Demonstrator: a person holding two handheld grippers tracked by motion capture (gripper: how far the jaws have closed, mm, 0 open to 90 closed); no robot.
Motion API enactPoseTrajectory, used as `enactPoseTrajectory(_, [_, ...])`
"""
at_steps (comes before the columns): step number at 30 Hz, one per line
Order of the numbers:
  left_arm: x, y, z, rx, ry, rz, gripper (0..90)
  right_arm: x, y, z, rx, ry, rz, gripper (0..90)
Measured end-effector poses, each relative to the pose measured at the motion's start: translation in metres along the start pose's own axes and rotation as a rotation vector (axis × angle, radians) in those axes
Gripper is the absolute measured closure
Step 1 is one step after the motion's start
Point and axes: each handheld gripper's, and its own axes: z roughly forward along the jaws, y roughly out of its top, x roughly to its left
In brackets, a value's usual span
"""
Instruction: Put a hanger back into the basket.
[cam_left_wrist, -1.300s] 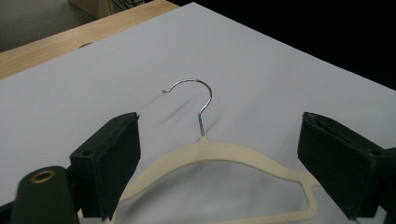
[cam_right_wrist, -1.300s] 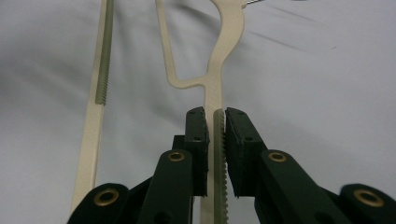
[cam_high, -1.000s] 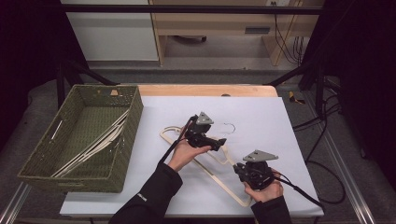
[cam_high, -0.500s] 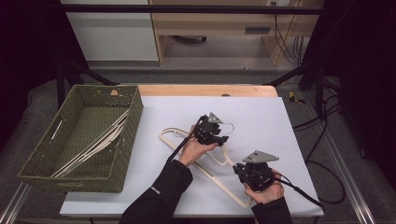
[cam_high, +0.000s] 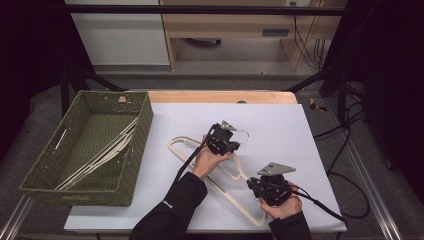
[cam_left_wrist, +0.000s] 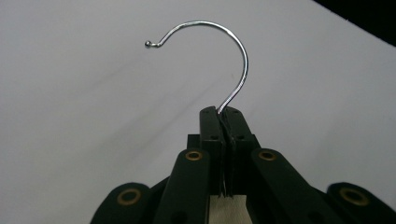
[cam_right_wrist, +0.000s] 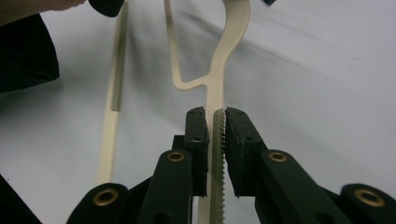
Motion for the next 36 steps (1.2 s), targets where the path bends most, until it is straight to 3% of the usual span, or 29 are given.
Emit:
enactPoseTrajectory(1, [-0.002,0.0,-0.003,-0.007,-0.003,0.005,88.4,0.0,0.0,0.001,0.003,0.01,0.0,90.0])
enactPoseTrajectory(2, [-0.005,-0.001,-0.006,-0.024,0.01,0.025,88.6,0.0,-0.001,0.001,-0.008,0.003,0.0,90.0])
enactPoseTrajectory(4, [-0.009,-0.004,-0.012,-0.049,0.007,0.023,88.7,0.0,0.0,0.001,-0.003,0.04,0.009,90.0])
enactPoseTrajectory(8, [-0.014,-0.008,-0.026,-0.096,0.008,0.047,88.8,-0.001,0.001,0.003,-0.022,0.083,0.037,78.6])
enactPoseTrajectory(13, [-0.017,-0.013,-0.042,-0.144,0.005,0.066,88.7,-0.004,0.008,0.005,-0.138,0.145,0.074,54.2])
enactPoseTrajectory(15, [-0.019,-0.014,-0.047,-0.156,0.003,0.073,88.6,-0.008,0.014,0.008,-0.167,0.159,0.086,53.0])
enactPoseTrajectory(21, [-0.023,-0.018,-0.059,-0.175,0.001,0.095,88.6,-0.014,0.03,0.029,-0.154,0.179,0.119,59.7])
enactPoseTrajectory(28, [-0.024,-0.021,-0.071,-0.186,-0.005,0.118,87.5,-0.013,0.041,0.045,-0.118,0.324,0.193,83.2])
enactPoseTrajectory(31, [-0.023,-0.021,-0.083,-0.197,-0.02,0.12,75.7,-0.014,0.042,0.045,-0.119,0.336,0.207,85.9])
enactPoseTrajectory(33, [-0.021,-0.022,-0.094,-0.197,-0.028,0.115,59.0,-0.014,0.044,0.043,-0.132,0.352,0.224,86.8])
enactPoseTrajectory(36, [-0.015,-0.026,-0.113,-0.218,-0.027,0.107,36.5,-0.014,0.046,0.037,-0.138,0.342,0.208,87.0])
